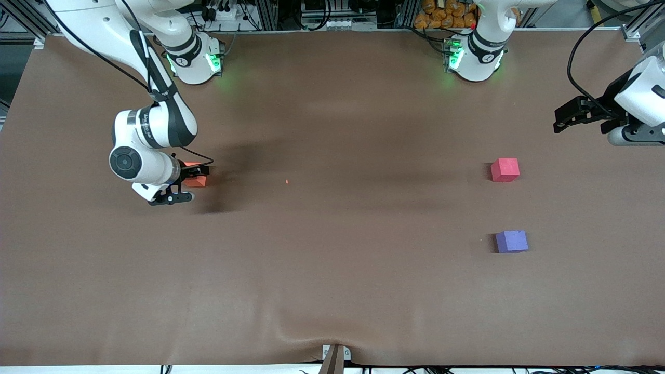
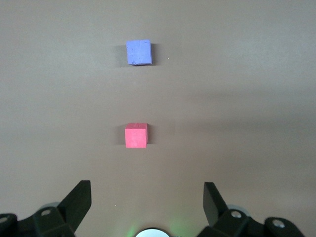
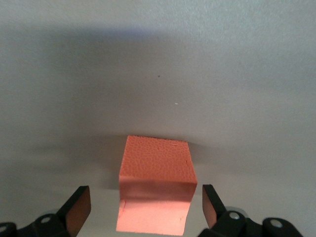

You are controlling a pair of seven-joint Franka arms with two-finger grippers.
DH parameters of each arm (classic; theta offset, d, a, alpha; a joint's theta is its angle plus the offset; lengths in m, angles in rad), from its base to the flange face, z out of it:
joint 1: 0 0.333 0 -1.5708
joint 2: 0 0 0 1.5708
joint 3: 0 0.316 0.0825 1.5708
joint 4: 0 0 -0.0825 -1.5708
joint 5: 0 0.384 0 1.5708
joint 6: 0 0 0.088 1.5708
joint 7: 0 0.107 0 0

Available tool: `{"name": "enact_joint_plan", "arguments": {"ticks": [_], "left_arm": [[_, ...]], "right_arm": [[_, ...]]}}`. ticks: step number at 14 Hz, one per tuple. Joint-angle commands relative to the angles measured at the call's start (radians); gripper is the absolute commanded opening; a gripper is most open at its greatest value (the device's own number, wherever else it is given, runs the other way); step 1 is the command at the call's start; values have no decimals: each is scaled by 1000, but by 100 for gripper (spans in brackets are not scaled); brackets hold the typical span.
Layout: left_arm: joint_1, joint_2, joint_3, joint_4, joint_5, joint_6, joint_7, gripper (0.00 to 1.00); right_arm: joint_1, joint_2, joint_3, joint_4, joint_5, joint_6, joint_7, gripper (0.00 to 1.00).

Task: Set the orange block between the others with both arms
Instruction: 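Close the right gripper on the orange cube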

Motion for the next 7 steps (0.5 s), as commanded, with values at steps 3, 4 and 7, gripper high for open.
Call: {"name": "enact_joint_plan", "arguments": {"ticks": [3, 4, 7], "left_arm": [[8, -6, -4, -3, 4, 3, 18, 100], [8, -8, -4, -4, 4, 3, 18, 100], [8, -5, -4, -4, 4, 6, 18, 100]], "right_arm": [[-20, 22, 3, -17, 10, 24, 3, 82], [-23, 28, 3, -17, 10, 24, 3, 53], [-40, 29, 4, -14, 11, 21, 4, 26]]}}
